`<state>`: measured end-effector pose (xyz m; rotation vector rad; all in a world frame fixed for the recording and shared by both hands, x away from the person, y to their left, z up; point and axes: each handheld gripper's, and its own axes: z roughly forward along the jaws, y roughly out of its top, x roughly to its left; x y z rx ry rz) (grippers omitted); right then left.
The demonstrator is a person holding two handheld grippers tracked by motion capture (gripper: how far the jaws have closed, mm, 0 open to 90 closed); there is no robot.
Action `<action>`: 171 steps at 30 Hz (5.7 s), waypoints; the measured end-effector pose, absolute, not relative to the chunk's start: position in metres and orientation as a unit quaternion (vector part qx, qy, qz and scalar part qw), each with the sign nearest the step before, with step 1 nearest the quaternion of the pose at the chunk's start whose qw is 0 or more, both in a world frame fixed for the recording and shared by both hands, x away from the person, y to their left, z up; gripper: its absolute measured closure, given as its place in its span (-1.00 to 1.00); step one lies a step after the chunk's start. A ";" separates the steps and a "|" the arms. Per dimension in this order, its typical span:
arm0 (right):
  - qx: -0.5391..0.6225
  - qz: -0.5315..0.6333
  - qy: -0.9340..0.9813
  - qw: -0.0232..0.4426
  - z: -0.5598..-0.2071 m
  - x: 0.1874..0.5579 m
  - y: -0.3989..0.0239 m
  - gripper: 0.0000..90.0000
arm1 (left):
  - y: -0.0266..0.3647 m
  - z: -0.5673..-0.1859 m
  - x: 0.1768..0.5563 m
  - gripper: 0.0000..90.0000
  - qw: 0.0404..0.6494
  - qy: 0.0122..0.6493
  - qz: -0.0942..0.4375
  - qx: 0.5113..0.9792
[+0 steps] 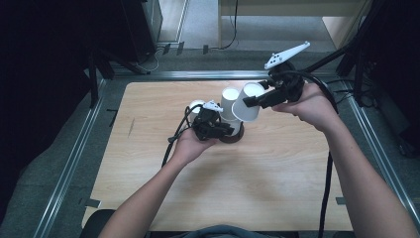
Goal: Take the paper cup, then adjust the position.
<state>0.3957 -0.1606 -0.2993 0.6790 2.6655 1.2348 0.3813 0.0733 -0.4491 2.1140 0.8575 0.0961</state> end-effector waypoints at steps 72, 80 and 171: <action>0.193 0.459 0.867 -0.035 -0.449 0.343 -0.157 -0.25 | 0.113 -0.474 0.343 -0.79 0.422 0.218 -0.054 0.878; 0.186 0.473 0.860 -0.043 -0.447 0.347 -0.146 -0.25 | 0.113 -0.475 0.340 -0.77 0.426 0.217 -0.058 0.876; 0.146 0.423 0.894 -0.033 -0.466 0.344 -0.136 -0.47 | 0.101 -0.472 0.348 -0.34 0.287 0.121 -0.028 0.950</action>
